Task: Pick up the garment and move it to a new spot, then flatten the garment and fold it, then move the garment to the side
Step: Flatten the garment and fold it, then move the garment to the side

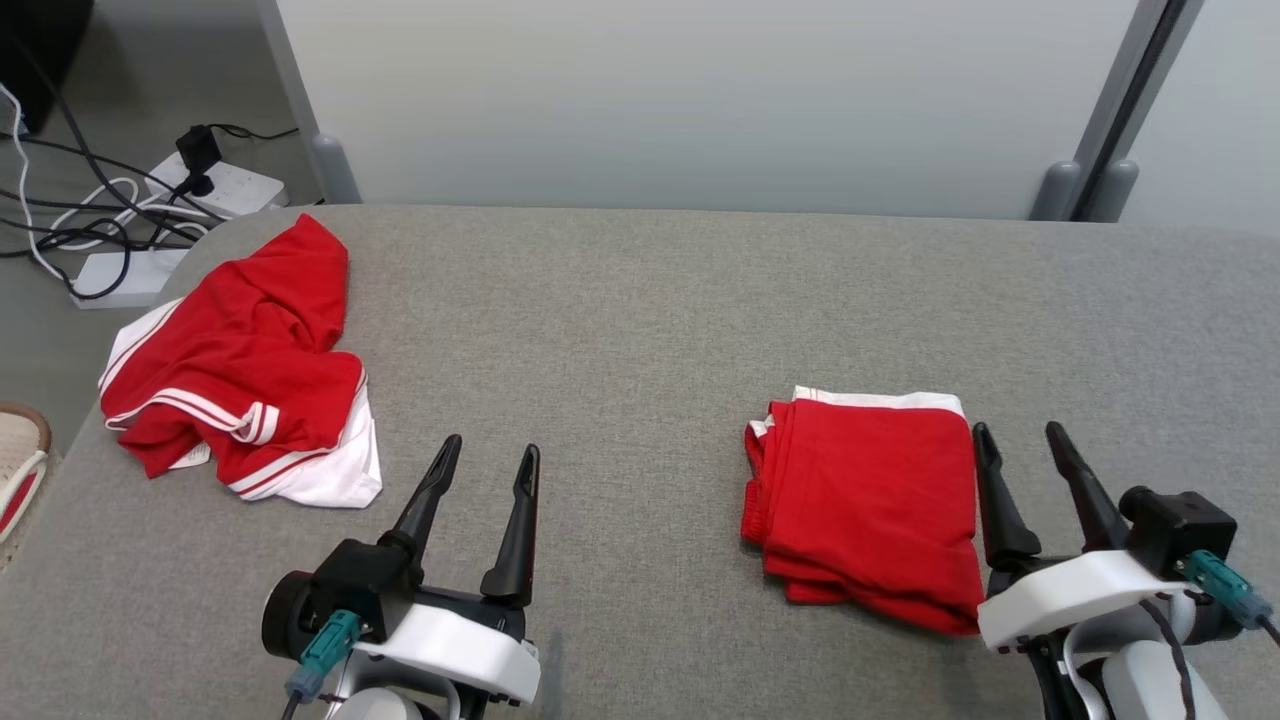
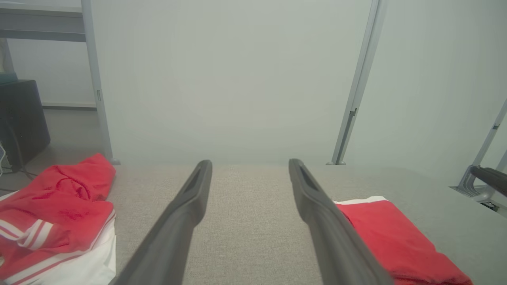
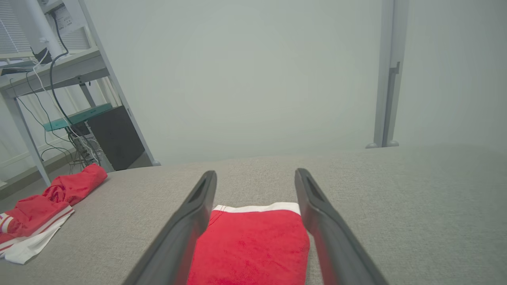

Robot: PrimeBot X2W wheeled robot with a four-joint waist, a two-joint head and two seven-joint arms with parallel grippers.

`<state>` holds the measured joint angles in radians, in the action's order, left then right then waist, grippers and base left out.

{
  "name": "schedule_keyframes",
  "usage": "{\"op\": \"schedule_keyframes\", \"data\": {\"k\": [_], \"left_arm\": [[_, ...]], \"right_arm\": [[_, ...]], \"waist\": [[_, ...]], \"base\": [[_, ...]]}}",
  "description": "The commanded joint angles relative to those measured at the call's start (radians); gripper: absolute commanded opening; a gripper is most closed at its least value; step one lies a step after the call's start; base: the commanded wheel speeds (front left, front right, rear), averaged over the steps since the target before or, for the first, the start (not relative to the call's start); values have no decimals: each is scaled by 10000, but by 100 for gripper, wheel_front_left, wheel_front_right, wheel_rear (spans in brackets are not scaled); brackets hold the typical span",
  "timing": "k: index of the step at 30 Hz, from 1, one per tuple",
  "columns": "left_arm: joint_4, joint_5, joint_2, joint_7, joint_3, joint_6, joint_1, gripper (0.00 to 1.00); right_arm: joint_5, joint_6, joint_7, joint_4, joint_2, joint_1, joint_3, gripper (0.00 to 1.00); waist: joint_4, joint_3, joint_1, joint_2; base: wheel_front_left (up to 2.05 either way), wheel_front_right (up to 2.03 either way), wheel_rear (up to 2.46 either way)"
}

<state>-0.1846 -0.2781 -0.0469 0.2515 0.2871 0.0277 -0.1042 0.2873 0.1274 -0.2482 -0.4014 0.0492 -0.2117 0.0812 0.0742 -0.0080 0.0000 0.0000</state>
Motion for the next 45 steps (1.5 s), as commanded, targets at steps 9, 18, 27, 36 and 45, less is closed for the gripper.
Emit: {"op": "schedule_keyframes", "data": {"k": [9,18,27,36,45], "left_arm": [[382,-88,-33,103,-527,119,85,100],[521,-16,-33,103,-563,-8,365,100],[544,149,-33,103,-697,-84,524,100],[432,231,-33,103,-786,-133,577,100],[345,218,-33,103,-835,-121,588,100]], "right_arm": [[-762,33,-135,1239,10,801,-465,100],[-551,33,-135,1778,144,1802,-724,100],[-454,33,-135,2052,167,2225,-766,100],[-468,33,-135,2138,176,2274,-640,100],[-441,33,-135,2236,215,2337,-562,100]], "waist": [[-737,-162,0,0],[-831,-181,0,0],[-772,-166,0,0],[-689,-172,0,0],[-623,-158,0,0]], "base": [[0,0,0],[0,0,0],[0,0,0],[0,0,0],[0,0,0]]}}
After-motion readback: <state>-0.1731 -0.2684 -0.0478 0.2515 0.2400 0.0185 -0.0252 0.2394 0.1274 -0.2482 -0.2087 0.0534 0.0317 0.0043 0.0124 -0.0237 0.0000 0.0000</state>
